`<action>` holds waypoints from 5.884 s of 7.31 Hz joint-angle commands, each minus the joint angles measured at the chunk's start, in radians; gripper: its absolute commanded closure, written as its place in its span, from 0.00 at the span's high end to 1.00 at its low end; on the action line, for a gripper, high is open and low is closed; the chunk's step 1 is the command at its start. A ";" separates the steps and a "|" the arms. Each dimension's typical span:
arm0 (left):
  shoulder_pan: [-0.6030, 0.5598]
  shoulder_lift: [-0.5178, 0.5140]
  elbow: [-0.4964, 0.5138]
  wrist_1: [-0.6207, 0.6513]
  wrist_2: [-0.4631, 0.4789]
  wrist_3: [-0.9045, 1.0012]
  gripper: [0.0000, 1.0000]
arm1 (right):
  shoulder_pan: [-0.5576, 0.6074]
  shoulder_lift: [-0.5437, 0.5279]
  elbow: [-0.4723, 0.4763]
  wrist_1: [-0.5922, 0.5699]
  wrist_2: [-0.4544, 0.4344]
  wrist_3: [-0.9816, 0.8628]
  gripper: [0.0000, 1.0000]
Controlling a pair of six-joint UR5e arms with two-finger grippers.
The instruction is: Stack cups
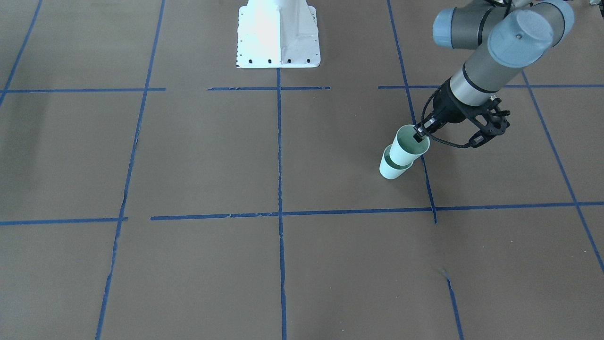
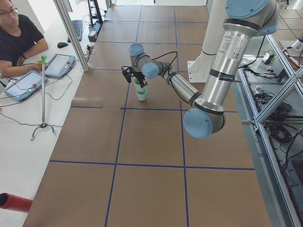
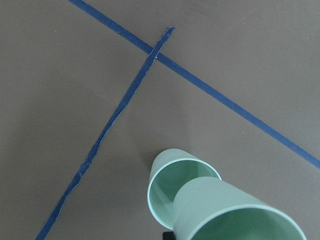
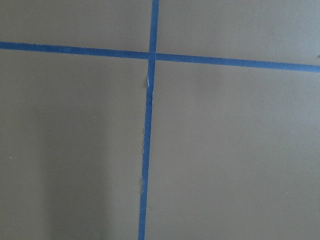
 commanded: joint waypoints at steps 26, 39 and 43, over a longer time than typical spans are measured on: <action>-0.770 0.468 0.133 0.066 -0.114 1.476 0.65 | 0.000 0.000 0.000 -0.001 0.000 0.000 1.00; -0.712 0.431 0.096 0.161 -0.053 1.545 1.00 | 0.000 0.000 0.000 -0.001 0.000 0.000 1.00; -0.716 0.431 0.097 0.159 -0.071 1.530 1.00 | 0.000 0.000 0.000 -0.001 0.000 0.000 1.00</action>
